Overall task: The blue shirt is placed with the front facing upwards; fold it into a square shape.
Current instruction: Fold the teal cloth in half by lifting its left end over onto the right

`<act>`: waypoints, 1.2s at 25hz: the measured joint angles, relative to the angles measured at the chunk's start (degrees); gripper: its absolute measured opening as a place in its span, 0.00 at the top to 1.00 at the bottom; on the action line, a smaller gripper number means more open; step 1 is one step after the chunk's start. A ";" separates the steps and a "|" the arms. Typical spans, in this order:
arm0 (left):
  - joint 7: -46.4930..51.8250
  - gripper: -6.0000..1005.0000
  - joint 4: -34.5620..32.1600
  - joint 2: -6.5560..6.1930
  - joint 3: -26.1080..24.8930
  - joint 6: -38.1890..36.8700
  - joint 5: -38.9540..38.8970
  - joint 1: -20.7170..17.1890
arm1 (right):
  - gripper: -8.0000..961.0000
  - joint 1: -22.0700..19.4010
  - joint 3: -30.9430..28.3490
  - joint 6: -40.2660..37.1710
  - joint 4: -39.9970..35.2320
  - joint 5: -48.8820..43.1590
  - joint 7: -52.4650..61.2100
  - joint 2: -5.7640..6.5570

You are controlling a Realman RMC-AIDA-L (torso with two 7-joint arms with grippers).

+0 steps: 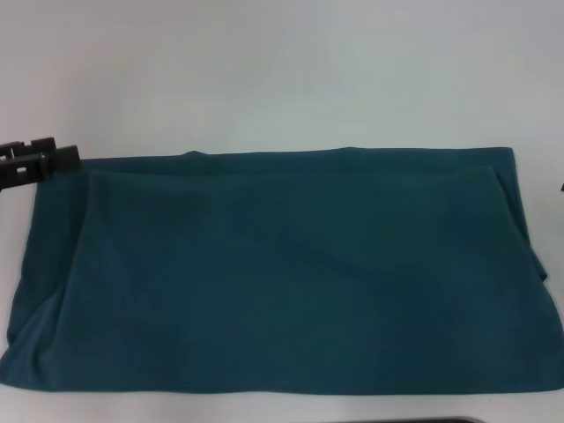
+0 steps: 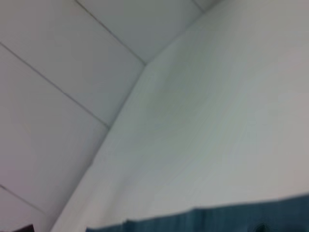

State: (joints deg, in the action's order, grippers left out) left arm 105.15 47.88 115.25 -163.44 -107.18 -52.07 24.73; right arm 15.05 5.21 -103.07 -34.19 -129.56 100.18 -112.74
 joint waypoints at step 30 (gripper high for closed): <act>-2.26 0.14 -3.99 2.54 14.25 11.44 -2.49 -4.76 | 0.08 5.10 6.65 3.92 1.59 4.21 0.33 -3.52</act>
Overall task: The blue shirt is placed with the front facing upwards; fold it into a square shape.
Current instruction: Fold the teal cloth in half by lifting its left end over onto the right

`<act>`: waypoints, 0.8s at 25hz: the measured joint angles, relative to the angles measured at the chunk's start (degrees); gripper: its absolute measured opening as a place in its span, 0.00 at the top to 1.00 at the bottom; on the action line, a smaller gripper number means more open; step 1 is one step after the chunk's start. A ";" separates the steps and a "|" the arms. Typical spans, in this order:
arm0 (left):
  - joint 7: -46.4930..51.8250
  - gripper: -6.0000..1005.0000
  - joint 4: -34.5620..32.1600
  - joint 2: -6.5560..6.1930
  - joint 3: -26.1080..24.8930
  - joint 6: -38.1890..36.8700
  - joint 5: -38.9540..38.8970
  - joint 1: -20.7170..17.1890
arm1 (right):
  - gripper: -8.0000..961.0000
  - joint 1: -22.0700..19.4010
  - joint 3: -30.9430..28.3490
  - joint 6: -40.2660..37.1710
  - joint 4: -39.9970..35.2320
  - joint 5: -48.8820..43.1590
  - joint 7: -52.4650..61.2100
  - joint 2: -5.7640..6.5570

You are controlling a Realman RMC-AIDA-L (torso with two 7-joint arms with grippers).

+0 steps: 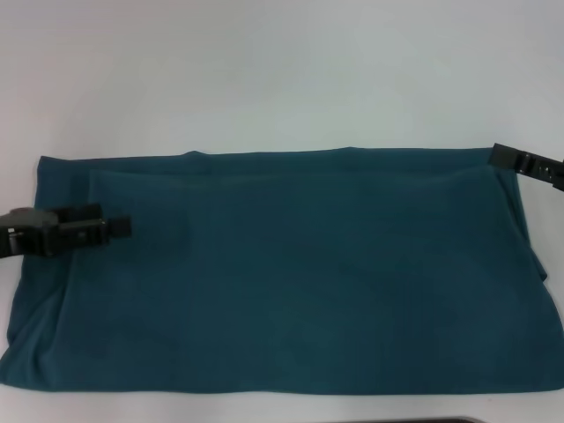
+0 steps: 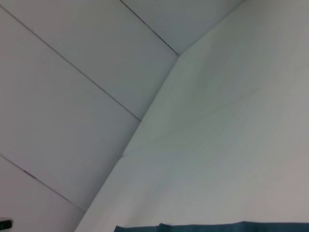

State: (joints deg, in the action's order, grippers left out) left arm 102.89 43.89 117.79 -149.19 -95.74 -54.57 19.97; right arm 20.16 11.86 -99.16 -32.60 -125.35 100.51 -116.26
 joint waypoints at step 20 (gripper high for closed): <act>-0.62 0.14 -4.86 0.23 4.26 11.68 1.47 1.79 | 0.08 1.57 -0.48 -0.79 0.00 0.67 0.72 -0.10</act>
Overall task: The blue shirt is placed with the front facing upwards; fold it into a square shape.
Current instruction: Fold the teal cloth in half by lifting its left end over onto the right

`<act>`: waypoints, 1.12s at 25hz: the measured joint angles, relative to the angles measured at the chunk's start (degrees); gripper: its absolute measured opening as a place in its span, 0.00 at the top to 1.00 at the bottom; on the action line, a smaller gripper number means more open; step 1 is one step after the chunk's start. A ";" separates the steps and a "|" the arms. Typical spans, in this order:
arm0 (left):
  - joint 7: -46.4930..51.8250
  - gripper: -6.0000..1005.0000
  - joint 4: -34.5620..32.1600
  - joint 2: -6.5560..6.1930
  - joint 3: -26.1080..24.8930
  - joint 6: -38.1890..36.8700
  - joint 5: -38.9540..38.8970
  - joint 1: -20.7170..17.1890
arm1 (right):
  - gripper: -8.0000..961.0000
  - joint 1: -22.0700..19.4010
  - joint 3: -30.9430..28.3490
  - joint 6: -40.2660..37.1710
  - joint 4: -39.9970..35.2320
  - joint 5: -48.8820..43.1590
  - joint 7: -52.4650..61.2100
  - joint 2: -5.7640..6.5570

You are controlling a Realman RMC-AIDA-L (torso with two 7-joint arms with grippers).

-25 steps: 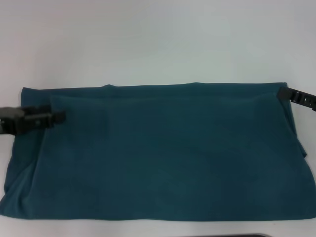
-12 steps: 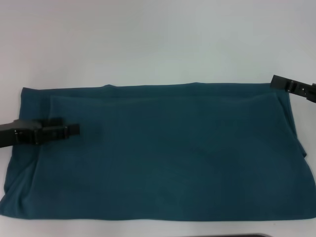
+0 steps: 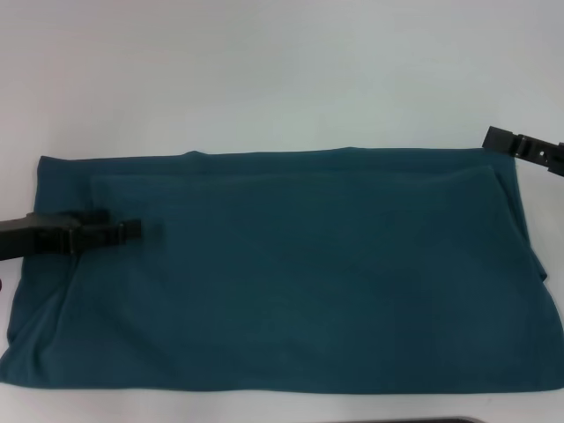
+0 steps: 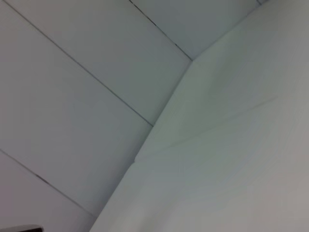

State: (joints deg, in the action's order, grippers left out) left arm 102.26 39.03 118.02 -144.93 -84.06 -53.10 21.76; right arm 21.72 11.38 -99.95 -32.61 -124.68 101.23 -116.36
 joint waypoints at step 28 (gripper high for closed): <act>9.77 0.14 6.87 -4.60 -1.26 -6.45 3.81 -1.28 | 0.08 0.00 -0.07 0.12 0.00 1.10 -0.23 0.61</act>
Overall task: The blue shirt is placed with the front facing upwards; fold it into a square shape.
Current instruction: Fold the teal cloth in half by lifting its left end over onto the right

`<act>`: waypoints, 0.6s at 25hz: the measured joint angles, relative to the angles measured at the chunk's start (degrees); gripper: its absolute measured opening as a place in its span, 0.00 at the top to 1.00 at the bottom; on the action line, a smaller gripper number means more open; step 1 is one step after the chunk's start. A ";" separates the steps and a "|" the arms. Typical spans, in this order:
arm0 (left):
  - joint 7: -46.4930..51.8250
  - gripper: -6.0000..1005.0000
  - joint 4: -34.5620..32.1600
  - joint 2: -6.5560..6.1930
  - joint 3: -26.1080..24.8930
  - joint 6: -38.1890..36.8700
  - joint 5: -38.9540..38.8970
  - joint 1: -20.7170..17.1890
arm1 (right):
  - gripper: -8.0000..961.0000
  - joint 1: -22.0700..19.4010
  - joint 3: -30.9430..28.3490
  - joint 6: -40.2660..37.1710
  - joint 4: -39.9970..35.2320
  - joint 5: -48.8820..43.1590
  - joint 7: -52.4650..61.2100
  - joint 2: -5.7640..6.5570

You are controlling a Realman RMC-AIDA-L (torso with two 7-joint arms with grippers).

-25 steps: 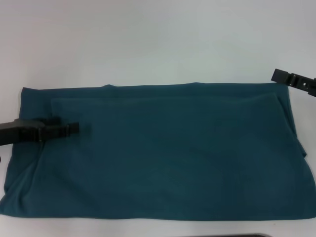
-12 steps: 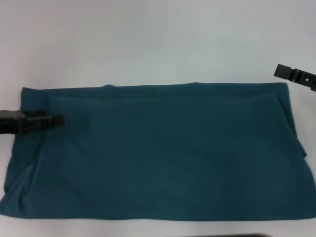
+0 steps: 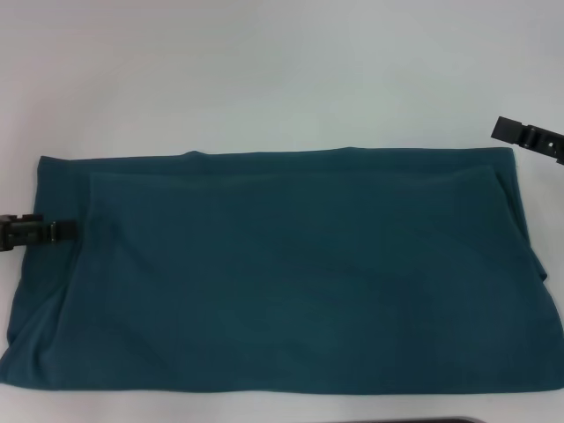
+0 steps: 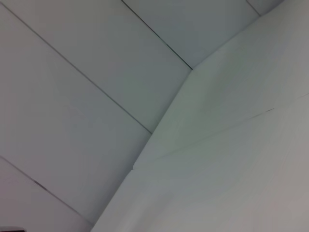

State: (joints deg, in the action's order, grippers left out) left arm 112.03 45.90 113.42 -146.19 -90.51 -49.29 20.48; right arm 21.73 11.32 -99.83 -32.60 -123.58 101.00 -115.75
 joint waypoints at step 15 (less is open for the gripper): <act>4.69 0.14 0.34 -1.52 -0.34 0.86 4.28 0.68 | 0.08 -0.11 -0.19 -0.14 -0.31 0.00 0.22 0.07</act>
State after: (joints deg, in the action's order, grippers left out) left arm 116.72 46.23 111.90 -146.53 -89.65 -45.00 21.16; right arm 21.61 11.13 -99.98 -32.92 -123.58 101.22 -115.68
